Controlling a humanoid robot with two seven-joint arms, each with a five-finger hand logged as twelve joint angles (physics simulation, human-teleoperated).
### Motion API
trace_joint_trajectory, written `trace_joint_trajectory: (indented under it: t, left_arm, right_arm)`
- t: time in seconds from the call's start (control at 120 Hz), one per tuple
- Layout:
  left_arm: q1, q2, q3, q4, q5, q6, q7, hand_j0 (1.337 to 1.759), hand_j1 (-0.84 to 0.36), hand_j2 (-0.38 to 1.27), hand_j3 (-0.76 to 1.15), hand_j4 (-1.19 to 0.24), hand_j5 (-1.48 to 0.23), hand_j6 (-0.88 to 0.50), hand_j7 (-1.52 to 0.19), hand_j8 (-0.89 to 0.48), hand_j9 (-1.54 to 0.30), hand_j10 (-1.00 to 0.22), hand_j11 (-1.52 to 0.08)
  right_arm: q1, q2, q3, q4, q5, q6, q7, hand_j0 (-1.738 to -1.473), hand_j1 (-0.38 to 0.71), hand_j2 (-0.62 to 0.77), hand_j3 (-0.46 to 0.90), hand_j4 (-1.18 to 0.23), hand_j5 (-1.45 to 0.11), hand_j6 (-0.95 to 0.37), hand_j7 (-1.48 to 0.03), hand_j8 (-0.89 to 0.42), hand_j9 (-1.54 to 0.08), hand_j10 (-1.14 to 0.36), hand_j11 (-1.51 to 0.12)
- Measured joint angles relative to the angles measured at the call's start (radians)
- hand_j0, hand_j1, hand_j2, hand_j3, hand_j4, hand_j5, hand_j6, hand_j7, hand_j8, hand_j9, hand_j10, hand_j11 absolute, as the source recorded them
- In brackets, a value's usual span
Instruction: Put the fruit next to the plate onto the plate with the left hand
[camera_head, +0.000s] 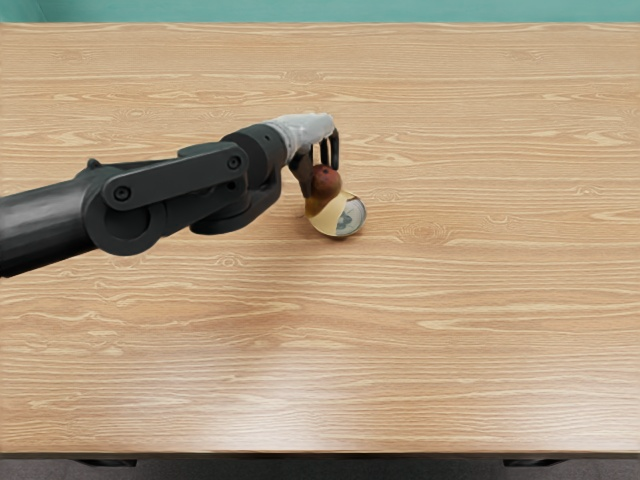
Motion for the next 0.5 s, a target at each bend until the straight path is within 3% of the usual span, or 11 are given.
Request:
trace_joint_trajectory:
  t: [0.1,0.233,0.408,0.5]
  left_arm:
    - [0.001,-0.008,0.001,0.008,0.001,0.002,0.0,1.658,-0.32,0.35,0.0,-0.6,-0.8,-0.49,-0.79,-0.57,-0.8,-0.61,-0.8]
    - [0.009,-0.005,-0.009,0.012,-0.007,0.01,0.0,1.658,-0.1,0.2,0.0,-0.4,-0.52,-0.33,-0.52,-0.38,-0.52,-0.4,-0.52]
    - [0.009,0.007,-0.021,0.011,-0.02,0.011,0.0,1.658,0.1,0.1,0.0,-0.22,-0.29,-0.19,-0.29,-0.21,-0.29,-0.22,-0.29]
    - [0.011,0.058,-0.041,0.007,-0.147,-0.003,0.0,1.658,0.18,0.06,0.0,-0.15,-0.2,-0.13,-0.19,-0.15,-0.19,-0.15,-0.19]
  right_arm:
    - [0.0,0.0,0.0,0.0,0.0,0.0,0.0,-1.658,-0.35,0.0,0.0,0.0,0.0,0.0,0.0,0.0,0.0,0.0,0.0]
    - [0.0,0.0,0.0,0.0,0.0,0.0,0.0,-1.658,-0.35,0.0,0.0,0.0,0.0,0.0,0.0,0.0,0.0,0.0,0.0]
    - [0.0,0.0,0.0,0.0,0.0,0.0,0.0,-1.658,-0.35,0.0,0.0,0.0,0.0,0.0,0.0,0.0,0.0,0.0,0.0]
    - [0.0,0.0,0.0,0.0,0.0,0.0,0.0,-1.658,-0.35,0.0,0.0,0.0,0.0,0.0,0.0,0.0,0.0,0.0,0.0]
